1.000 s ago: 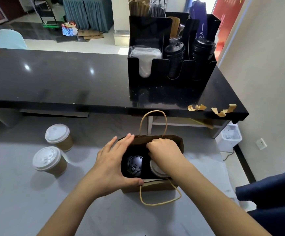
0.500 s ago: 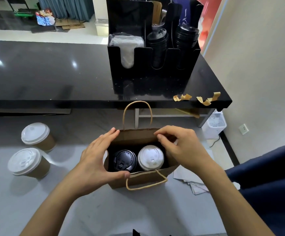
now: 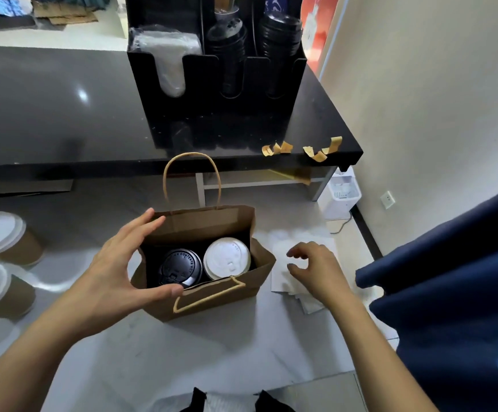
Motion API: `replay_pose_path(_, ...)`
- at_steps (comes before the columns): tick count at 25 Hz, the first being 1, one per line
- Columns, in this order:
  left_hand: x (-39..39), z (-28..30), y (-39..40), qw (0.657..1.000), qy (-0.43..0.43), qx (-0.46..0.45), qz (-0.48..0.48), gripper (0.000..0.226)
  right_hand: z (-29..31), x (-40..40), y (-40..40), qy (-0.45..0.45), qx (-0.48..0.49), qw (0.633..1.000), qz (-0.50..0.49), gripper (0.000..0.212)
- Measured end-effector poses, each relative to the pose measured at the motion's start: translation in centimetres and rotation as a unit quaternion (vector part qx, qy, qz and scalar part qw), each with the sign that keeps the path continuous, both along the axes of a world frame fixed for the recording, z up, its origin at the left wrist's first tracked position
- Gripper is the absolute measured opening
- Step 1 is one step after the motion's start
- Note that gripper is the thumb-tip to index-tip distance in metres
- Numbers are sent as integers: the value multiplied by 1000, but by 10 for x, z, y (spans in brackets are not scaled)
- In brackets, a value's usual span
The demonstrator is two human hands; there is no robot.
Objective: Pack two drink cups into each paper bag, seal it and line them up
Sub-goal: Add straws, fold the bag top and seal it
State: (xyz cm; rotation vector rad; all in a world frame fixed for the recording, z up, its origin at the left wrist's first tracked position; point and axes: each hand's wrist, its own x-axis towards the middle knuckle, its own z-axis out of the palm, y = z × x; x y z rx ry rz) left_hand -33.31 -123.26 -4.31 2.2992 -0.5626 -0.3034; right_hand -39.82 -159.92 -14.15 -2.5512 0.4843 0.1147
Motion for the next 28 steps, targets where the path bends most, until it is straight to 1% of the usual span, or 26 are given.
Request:
replay_pose_path(3,0,2,1,1000,3,6,-6,107,-31,-14,-2,56,-52,997,-7,42)
replay_pose_path(5,0,3,0,1000,3,7,-6,105,-44,-24,-5,64,-60,996,1,55)
replay_pose_path(6,1,3,0,1000,2,8,-5,105,-49,-29,-6,61,-57,996,8,57)
replay_pose_path(8,2,5,-1,1000,0,11,-3,104,-56,-34,-9,47,-44,998,7,49)
replay_pose_path(11,4,6,-4,1000,2,15,-3,104,-54,-33,-14,9,6,1000,-26,24)
replay_pose_path(12,4,7,-4,1000,4,16,-3,104,-54,-33,-16,-4,17,999,-29,19)
replay_pose_path(15,4,7,-3,1000,4,17,-3,104,-48,-31,-17,-27,56,997,-54,20)
replay_pose_path(18,3,6,-1,1000,5,16,-4,102,-42,-32,-17,-96,115,979,-142,22)
replay_pose_path(19,3,6,-1,1000,6,16,-5,102,-39,-31,-17,-115,119,972,-165,22)
replay_pose_path(20,3,6,-1,1000,6,17,-6,102,-36,-31,-17,-132,104,971,-172,20)
replay_pose_path(21,2,5,-1,1000,7,18,-7,102,-32,-30,-17,-149,54,975,-158,14)
replay_pose_path(23,2,5,0,1000,8,19,-7,102,-28,-29,-15,-188,-73,975,-93,4)
replay_pose_path(24,3,5,0,1000,7,20,-7,103,-28,-28,-14,-203,-115,971,-59,4)
replay_pose_path(25,2,5,0,1000,6,22,-7,103,-29,-29,-14,-210,-134,968,-31,3)
replay_pose_path(26,2,5,0,1000,5,22,-8,103,-30,-31,-12,-209,-130,969,-14,5)
replay_pose_path(28,2,4,0,1000,6,21,-10,104,-32,-34,-10,-176,-76,981,-20,29)
